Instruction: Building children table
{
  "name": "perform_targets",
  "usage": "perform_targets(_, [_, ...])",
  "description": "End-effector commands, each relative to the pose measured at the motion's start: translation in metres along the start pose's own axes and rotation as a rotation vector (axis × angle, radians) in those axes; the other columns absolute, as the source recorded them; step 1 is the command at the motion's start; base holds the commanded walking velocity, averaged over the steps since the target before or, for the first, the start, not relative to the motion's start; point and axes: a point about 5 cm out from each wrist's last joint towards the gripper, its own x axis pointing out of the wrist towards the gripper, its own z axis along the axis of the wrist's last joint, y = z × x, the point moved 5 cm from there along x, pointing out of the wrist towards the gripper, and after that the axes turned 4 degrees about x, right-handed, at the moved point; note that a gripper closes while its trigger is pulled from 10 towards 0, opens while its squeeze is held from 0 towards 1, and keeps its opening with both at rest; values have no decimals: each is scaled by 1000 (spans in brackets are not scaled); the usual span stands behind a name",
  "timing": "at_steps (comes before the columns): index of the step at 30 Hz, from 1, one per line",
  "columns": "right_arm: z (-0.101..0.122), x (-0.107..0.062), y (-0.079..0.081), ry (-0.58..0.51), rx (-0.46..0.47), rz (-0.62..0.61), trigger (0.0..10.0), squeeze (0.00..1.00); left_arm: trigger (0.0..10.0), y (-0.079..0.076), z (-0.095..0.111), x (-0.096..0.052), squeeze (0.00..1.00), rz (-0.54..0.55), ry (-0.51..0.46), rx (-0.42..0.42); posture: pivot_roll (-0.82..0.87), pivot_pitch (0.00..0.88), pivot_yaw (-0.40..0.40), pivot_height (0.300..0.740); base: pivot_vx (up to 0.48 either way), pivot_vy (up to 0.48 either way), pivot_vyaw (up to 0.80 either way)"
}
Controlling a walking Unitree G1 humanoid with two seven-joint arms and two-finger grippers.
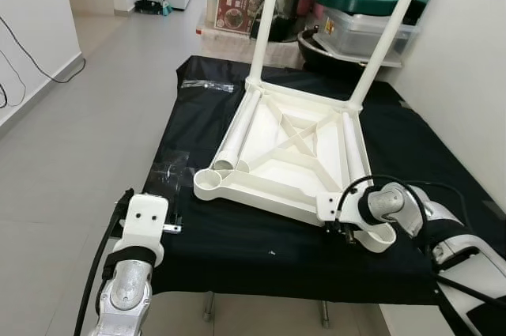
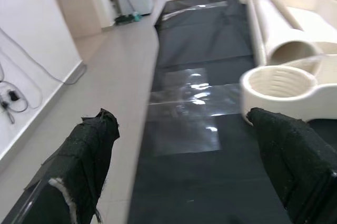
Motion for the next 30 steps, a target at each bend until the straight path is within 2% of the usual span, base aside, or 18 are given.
perform_targets(1, [28, -20, -28, -138, 47, -79, 10000, 1000, 10000, -3, -1, -1, 0, -11, 4, 4, 156, 0, -164, 740, 0, 0, 0])
perform_targets(3, [33, -24, -29, -170, 47, -62, 10000, 1000, 10000, -3, -1, -1, 0, -11, 3, 4, 154, 0, -164, 740, 0, 0, 0])
perform_targets(7, [52, -39, -34, -302, 61, -31, 10000, 1000, 10000, -5, -1, -1, 0, -17, 1, -1, 150, 0, -157, 740, 0, 0, 0])
perform_targets(8, [52, -39, -34, -302, 61, -31, 10000, 1000, 10000, -5, -1, -1, 0, -17, 1, -1, 150, 0, -157, 740, 0, 0, 0])
perform_targets(9, [62, -39, -35, -373, 88, -31, 10000, 1000, 10000, -7, -1, 0, 0, -23, 0, -4, 149, 0, -155, 740, 0, 0, 0])
perform_targets(10, [62, -39, -35, -373, 88, -31, 10000, 1000, 10000, -7, -1, 0, 0, -23, 0, -4, 149, 0, -155, 740, 0, 0, 0])
perform_targets(13, [68, -22, -20, -420, 108, 4, 10000, 1000, 10000, -7, -2, 0, 0, -27, 1, -6, 149, 0, -152, 740, 0, 0, 0])
perform_targets(16, [69, -16, -14, -428, 118, 23, 10000, 1000, 10000, -7, -2, -1, 0, -28, 2, -6, 149, 0, -152, 740, 0, 0, 0])
perform_targets(17, [69, -11, -8, -433, 129, 38, 10000, 1000, 10000, -7, -3, 0, 0, -27, 2, -5, 159, 0, -150, 740, 0, 0, 0])
perform_targets(19, [68, 11, 2, -407, 168, 8, 10000, 1000, 10000, -4, -3, 1, 0, -20, 3, -5, 163, 0, -154, 740, 0, 0, 0])
perform_targets(20, [68, 11, 2, -407, 168, 8, 10000, 1000, 10000, -4, -3, 1, 0, -20, 3, -5, 163, 0, -154, 740, 0, 0, 0])
perform_targets(21, [68, 19, 6, -397, 179, -3, 10000, 1000, 10000, -3, -3, 1, 0, -18, 3, -5, 164, 0, -155, 740, 0, 0, 0])
perform_targets(22, [69, 28, 9, -389, 208, -18, 10000, 616, 10000, -2, -3, 1, 0, -15, 2, -4, 166, 0, -156, 740, 0, 0, 0])
perform_targets(23, [69, 28, 9, -389, 208, -18, 10000, 616, 10000, -2, -3, 1, 0, -15, 2, -4, 166, 0, -156, 740, 0, 0, 0])
perform_targets(24, [70, 39, 16, -372, 248, -20, 10000, 616, 10000, -1, -2, 2, 0, -11, 1, -4, 169, 0, -159, 740, 0, 0, 0])
perform_targets(27, [72, 45, 21, -373, 275, -5, 10000, 616, 10000, 0, -2, 3, 0, -9, 0, -3, 171, 0, -160, 740, 0, 0, 0])
perform_targets(28, [74, 50, 29, -377, 281, 29, 10000, 576, 10000, 0, -2, 3, 0, -8, 0, -2, 171, 0, -160, 740, 0, 0, 0])
perform_targets(30, [76, 53, 35, -380, 284, 53, 10000, 537, 10000, 0, -2, 3, 0, -8, -1, -2, 171, 0, -160, 740, 0, 0, 0])
